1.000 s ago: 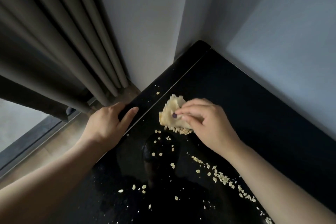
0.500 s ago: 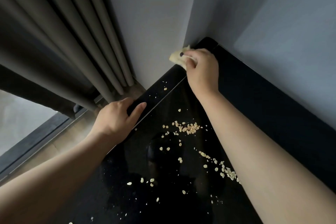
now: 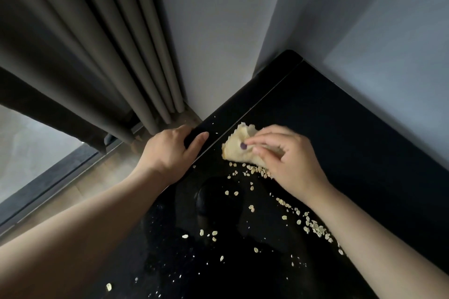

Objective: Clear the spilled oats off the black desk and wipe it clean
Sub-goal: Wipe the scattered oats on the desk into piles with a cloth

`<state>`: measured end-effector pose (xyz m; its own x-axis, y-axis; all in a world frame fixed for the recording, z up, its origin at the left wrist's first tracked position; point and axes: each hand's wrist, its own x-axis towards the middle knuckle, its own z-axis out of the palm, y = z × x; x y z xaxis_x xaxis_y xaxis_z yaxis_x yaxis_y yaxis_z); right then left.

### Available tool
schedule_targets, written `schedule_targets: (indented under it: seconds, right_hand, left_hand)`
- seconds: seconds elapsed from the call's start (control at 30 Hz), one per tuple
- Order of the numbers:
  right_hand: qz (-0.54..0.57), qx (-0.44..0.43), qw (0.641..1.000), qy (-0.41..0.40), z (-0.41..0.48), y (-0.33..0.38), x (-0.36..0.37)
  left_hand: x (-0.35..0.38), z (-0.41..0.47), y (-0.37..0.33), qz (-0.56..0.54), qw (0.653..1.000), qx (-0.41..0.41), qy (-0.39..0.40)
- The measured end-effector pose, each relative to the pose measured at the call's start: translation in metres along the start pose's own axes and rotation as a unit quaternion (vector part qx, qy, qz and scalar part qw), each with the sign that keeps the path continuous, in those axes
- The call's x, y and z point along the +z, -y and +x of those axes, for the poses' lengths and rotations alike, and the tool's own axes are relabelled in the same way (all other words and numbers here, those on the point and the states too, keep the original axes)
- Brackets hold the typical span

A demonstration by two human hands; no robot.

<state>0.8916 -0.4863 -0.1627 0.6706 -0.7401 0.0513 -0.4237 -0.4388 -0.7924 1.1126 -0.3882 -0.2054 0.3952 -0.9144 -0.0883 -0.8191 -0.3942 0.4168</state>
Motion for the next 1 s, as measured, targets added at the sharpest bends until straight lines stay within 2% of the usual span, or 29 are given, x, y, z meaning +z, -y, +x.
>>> schedule_targets:
  seconds: [0.17,0.3,0.47,0.63,0.73,0.87,0.93,1.0]
  right_hand:
    - [-0.018,0.011,0.990,-0.138,0.054,0.012,-0.007]
    - [-0.053,0.038,0.990,-0.123,0.097,0.008,0.020]
    - [-0.058,0.057,0.985,-0.149,0.085,0.004,0.046]
    - [-0.041,0.035,0.996,-0.073,0.051,0.022,0.053]
    - [-0.041,0.030,0.999,-0.004,0.014,0.038,0.060]
    - [-0.009,0.065,0.992,0.110,-0.039,0.059,0.051]
    - [0.029,0.092,0.989,0.111,-0.050,0.067,0.041]
    - [0.047,0.088,0.994,0.052,-0.045,0.071,0.034]
  left_hand:
    - [0.001,0.000,-0.001,0.009,1.000,-0.007,-0.002]
    - [0.000,0.000,-0.001,0.002,1.000,-0.005,-0.013]
    - [-0.002,-0.001,-0.002,-0.029,0.999,-0.013,0.003]
    - [-0.017,-0.029,0.008,-0.113,0.993,-0.029,0.003]
    - [-0.031,-0.067,0.032,-0.113,0.993,-0.015,-0.003]
    - [-0.039,-0.101,0.065,-0.105,0.991,-0.048,0.065]
    - [-0.037,-0.104,0.071,-0.097,0.990,-0.068,0.077]
    - [-0.035,-0.103,0.070,-0.090,0.991,-0.069,0.067]
